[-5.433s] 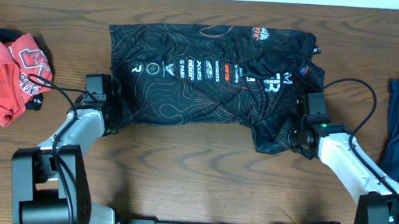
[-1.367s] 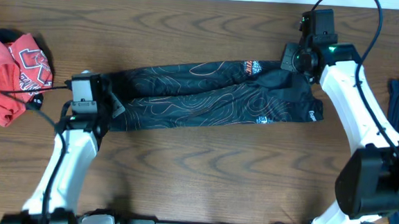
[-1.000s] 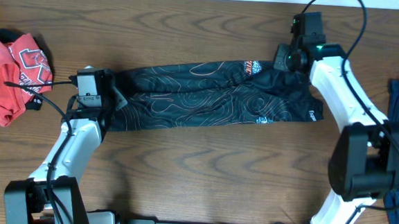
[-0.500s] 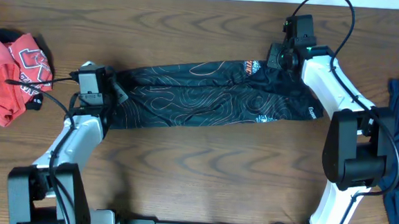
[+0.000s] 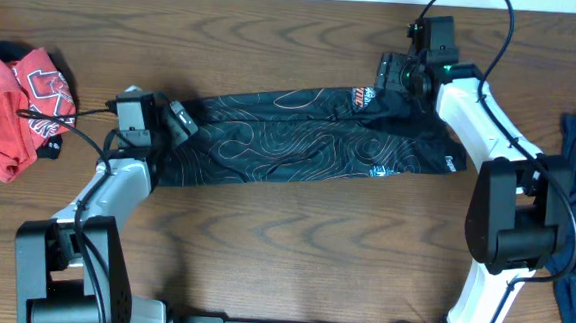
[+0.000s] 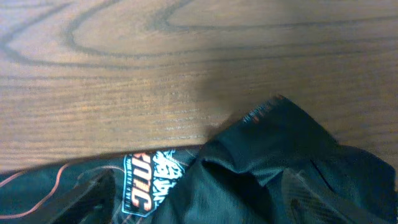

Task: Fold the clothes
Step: 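Lay the folded hem down and release both grippers, then grasp the left end of the folded strip with the left gripper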

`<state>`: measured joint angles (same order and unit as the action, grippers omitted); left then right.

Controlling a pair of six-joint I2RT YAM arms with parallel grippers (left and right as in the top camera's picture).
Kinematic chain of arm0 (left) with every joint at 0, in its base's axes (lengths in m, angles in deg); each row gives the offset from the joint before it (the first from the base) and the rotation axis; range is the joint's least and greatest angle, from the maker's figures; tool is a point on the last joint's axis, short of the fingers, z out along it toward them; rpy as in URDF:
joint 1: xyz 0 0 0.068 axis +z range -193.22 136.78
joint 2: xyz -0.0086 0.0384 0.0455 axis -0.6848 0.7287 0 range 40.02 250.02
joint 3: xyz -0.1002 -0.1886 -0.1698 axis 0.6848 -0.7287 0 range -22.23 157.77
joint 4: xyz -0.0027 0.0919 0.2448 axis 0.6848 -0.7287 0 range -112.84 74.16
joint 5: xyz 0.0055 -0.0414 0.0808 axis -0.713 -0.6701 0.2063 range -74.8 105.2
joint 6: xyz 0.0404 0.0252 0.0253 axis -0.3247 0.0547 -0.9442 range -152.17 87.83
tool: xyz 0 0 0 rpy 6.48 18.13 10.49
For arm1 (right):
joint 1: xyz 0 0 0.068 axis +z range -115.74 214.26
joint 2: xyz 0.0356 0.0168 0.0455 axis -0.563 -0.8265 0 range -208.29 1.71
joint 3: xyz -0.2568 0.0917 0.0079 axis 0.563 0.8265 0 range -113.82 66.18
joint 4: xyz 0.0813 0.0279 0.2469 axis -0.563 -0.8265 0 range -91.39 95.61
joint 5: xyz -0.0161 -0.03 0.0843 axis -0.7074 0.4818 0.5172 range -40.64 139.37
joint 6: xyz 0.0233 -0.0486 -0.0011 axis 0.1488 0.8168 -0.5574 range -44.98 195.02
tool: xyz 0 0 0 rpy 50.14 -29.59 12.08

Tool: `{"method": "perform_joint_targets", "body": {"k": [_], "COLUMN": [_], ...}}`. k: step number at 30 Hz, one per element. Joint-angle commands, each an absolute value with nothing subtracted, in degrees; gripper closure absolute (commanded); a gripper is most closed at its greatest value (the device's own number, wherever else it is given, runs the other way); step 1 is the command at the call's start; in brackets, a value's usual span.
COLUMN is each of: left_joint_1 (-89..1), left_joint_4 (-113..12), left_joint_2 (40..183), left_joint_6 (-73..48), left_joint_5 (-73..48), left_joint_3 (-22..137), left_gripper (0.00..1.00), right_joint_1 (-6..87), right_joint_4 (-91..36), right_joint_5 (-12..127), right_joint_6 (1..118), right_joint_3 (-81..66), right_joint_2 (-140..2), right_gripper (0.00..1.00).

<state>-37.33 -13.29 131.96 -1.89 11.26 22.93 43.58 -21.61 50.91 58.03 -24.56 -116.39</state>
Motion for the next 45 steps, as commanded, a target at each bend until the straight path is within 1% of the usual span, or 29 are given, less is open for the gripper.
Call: {"method": "perform_joint_targets", "body": {"k": [1, 3, 4, 8, 11, 14, 18, 22, 31, 41, 45], "left_joint_1": [-37.35, -37.33, -37.33, -36.26, -32.94, -27.91, -23.3, -21.03, -17.05, -12.85, -13.07], "left_joint_4": [-16.11, -21.12, -23.57, -32.66, -37.36, -40.88, -41.82, -42.12, -41.95, -43.24, -43.74], "left_joint_2": [130.13, 128.73, 127.98, 124.73, 123.59, 125.38, 129.14, 133.27, 143.63, 146.34, 146.76], "left_joint_6": [-3.46, -4.29, -4.93, -7.38, -7.51, -9.25, -12.66, -15.16, -19.79, -22.08, -22.33], "left_joint_5": [8.33, 8.11, 8.13, 8.31, 7.69, 0.02, -9.9, -13.81, -24.76, -24.68, -24.68], "left_joint_3": [28.29, 31.48, 32.88, 36.88, 37.08, 37.03, 37.03, 37.03, 37.03, 37.03, 37.03], "left_gripper": [0.02, 0.02, 0.02, 0.02, 0.02, 0.02, 0.02, 0.02, 0.02, 0.02, 0.02], "right_joint_1": [42.08, 41.24, 40.76, 38.88, 37.29, 35.56, 34.21, 34.23, 34.32, 34.91, 35.12], "right_joint_4": [-25.35, -30.55, -33.3, -42.18, -47.16, -51.16, -55.73, -59.12, -62.55, -62.57, -62.4], "right_joint_5": [50.69, 49.94, 49.53, 49.59, 50.47, 55.74, 57.75, 60.3, 65.53, 67.28, 67.67], "right_joint_6": [61.63, 62.68, 63.1, 65.41, 67.01, 70.33, 72.17, 75.71, 76.01, 76.89, 76.87], "right_joint_3": [-31.27, -36.36, -39.14, -47.79, -50.85, -51.25, -51.2, -51.2, -51.2, -51.2, -51.2], "right_joint_2": [-116.54, -116.54, -116.52, -116.52, -116.52, -116.52, -116.52, -116.33, -116.26, -116.26, -116.26], "right_gripper": [0.07, 0.02, 0.01, 0.01, 0.01, 0.01, 0.01, 0.01, 0.01, 0.01, 0.01]}}
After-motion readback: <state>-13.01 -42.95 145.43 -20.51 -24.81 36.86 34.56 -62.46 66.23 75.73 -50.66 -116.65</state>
